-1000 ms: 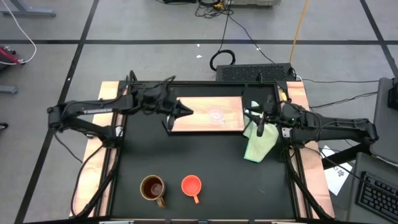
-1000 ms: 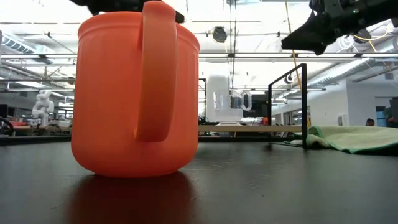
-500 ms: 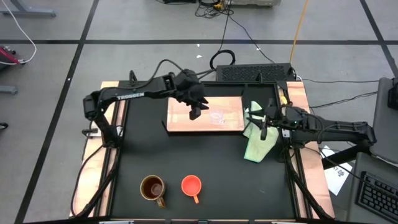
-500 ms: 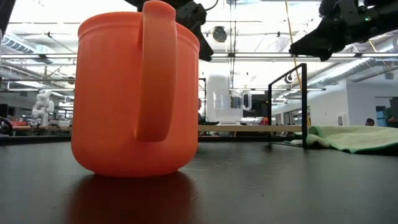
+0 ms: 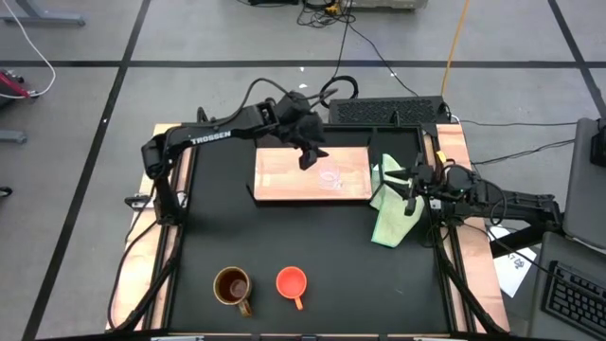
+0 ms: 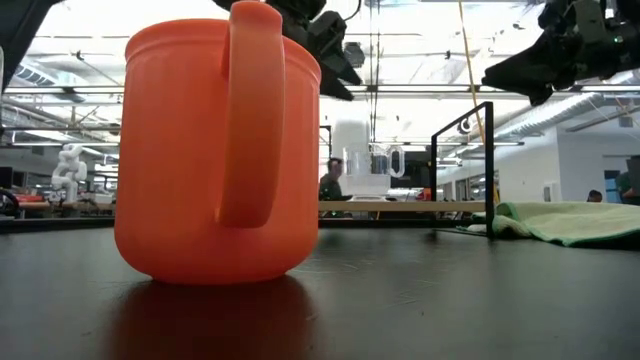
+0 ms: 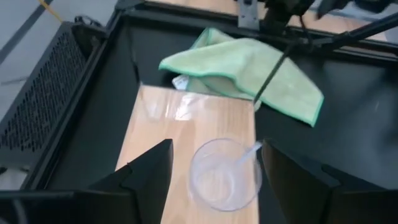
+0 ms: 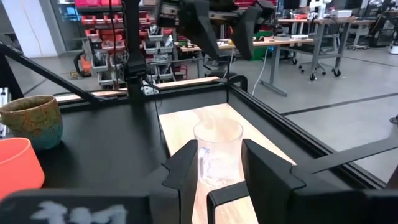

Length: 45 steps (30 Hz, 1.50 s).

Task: Stack small to large cups/mugs on shelf
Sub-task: Put the transparent mug on the shelf

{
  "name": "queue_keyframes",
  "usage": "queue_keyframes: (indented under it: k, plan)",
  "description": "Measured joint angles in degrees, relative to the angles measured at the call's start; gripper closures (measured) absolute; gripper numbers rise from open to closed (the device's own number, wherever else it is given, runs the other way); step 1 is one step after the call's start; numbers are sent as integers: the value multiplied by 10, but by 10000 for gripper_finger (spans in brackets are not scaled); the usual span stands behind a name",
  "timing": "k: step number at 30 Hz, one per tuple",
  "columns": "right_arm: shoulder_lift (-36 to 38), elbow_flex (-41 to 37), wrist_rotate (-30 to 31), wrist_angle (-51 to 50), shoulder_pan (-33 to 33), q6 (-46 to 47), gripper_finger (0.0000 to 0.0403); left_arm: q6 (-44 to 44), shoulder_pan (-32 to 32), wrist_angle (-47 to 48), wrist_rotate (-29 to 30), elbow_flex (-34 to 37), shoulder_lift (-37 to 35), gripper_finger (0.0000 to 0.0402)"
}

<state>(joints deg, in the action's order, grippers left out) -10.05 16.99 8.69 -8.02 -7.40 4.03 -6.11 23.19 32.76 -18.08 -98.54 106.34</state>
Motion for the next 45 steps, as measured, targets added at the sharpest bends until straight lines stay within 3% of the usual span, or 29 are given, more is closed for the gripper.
queue_keyframes:
  k: [8,17,21,34,45]
  plan:
    - [0,-3,0,-2,0,5,286,-17,20,94,-27,-90,86,151]
    - [0,-3,-1,-16,0,11,286,-47,10,181,42,-194,165,151]
    - [0,-3,-1,-22,0,13,286,-54,14,183,71,-194,164,151]
    - [0,-21,0,-2,0,15,286,-24,6,225,75,-193,164,151]
    - [0,-21,0,1,0,15,286,13,-8,214,115,-193,164,151]
